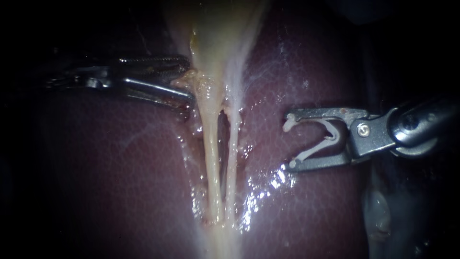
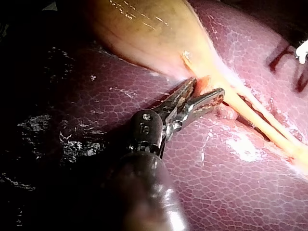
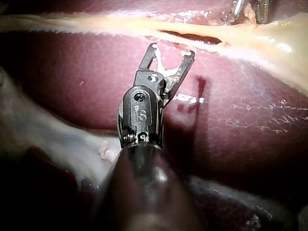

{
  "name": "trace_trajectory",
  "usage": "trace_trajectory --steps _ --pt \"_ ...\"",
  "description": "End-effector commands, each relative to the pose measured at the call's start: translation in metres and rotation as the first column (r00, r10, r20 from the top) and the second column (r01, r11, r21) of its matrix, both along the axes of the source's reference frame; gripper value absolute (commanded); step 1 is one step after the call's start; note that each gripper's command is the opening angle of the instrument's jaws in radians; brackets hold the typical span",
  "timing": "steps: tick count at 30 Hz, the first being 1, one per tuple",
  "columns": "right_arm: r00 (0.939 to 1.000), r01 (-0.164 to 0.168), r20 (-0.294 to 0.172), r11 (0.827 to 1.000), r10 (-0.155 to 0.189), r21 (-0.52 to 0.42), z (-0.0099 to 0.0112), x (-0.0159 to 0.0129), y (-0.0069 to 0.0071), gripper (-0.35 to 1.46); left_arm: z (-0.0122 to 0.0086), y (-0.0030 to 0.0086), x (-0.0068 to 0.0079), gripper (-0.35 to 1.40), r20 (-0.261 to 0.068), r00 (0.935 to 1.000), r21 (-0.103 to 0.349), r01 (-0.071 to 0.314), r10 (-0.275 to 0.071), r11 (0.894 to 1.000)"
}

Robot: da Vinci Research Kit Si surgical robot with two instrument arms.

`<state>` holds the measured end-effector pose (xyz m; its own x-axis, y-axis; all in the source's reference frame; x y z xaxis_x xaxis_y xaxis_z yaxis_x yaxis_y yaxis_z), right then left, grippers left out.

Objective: Grabbing gallbladder

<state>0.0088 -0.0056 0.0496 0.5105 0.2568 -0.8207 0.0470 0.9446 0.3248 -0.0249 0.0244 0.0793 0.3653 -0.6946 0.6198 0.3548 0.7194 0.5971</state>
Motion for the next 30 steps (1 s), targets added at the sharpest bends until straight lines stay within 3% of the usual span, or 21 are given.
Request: trace_trajectory --steps 1,6,8,21,25,30 --pt "1.0 0.0 0.0 1.0 0.0 0.0 0.0 0.0 0.0 0.5 0.0 0.0 0.0 0.15 -0.001 1.0 0.005 0.001 -0.001 1.0" --pt "1.0 0.0 0.0 1.0 0.0 0.0 0.0 0.0 0.0 0.5 0.0001 0.0001 0.0 -0.13 -0.001 0.9999 0.02 0.01 -0.01 1.0" --pt "1.0 0.0 -0.001 1.0 0.0 0.0 0.0 0.0 0.0 0.5 0.0 0.0 0.0001 -0.33 -0.006 0.9999 0.027 0.01 -0.01 1.0" --pt "1.0 0.001 -0.001 1.0 -0.001 0.0 0.0 -0.0002 0.0 0.5 -0.0033 -0.0001 0.0012 -0.35 -0.004 1.0 0.073 -0.005 0.006 0.997" --pt "1.0 0.001 -0.001 1.0 -0.001 0.0 0.0 -0.0002 0.0 0.5 -0.0052 0.0007 0.0021 -0.35 0.004 0.9999 0.087 -0.012 0.012 0.996" --pt "1.0 0.001 -0.001 1.0 -0.001 0.0 0.0 -0.0002 0.0 0.5 -0.0083 0.0022 0.0037 -0.35 0.0 0.9999 0.096 0.013 -0.013 0.995"
